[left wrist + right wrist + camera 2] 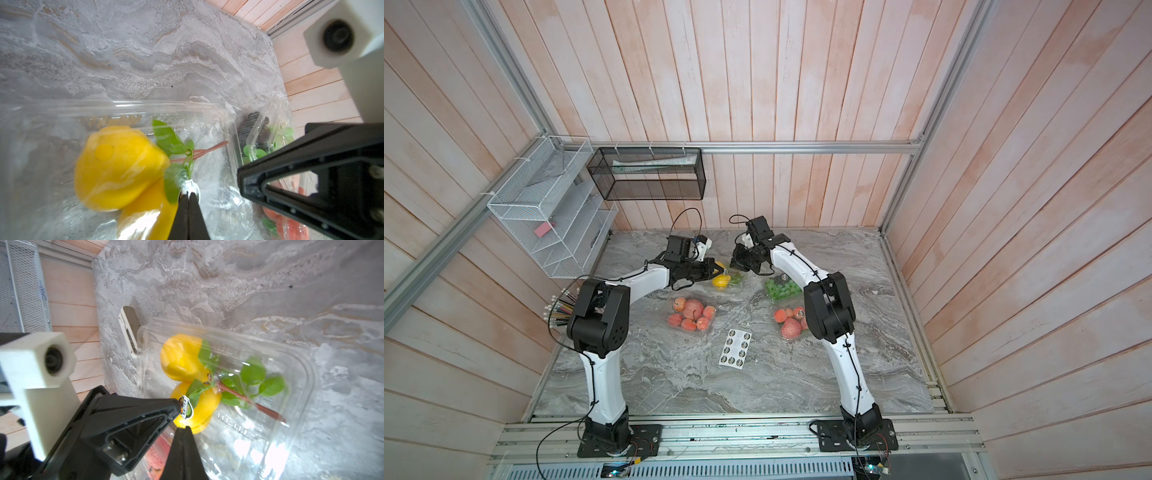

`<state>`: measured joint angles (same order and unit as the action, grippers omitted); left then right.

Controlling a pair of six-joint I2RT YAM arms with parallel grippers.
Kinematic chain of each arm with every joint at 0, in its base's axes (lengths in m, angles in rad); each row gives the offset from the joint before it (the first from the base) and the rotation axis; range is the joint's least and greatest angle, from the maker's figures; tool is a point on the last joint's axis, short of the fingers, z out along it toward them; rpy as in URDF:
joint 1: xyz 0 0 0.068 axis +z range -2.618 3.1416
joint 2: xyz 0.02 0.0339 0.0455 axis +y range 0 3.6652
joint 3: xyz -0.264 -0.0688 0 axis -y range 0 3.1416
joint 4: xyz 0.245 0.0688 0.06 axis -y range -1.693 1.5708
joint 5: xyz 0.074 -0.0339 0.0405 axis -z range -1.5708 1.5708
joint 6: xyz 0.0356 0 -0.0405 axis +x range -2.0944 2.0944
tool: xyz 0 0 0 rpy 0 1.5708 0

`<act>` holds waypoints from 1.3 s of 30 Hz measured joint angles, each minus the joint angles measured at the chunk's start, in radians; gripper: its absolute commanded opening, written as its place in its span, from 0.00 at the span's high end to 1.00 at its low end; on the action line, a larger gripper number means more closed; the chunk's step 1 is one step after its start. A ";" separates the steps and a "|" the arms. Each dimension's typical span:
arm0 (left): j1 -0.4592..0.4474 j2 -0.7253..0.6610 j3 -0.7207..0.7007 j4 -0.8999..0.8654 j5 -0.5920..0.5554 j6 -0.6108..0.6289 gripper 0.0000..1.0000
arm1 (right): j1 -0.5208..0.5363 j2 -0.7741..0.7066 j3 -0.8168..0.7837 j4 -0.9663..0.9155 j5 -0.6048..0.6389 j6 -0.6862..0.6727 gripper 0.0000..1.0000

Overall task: Label fruit boxes
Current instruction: Stick the label on the fruit box.

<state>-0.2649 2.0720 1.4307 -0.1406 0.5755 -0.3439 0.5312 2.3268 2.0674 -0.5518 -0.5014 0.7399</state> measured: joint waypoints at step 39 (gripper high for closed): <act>-0.004 -0.006 0.000 -0.002 -0.060 -0.001 0.96 | 0.019 0.120 0.102 -0.048 -0.029 -0.025 1.00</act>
<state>-0.2687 2.0655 1.4303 -0.1421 0.5159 -0.3447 0.5503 2.4466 2.1696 -0.5995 -0.5304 0.7147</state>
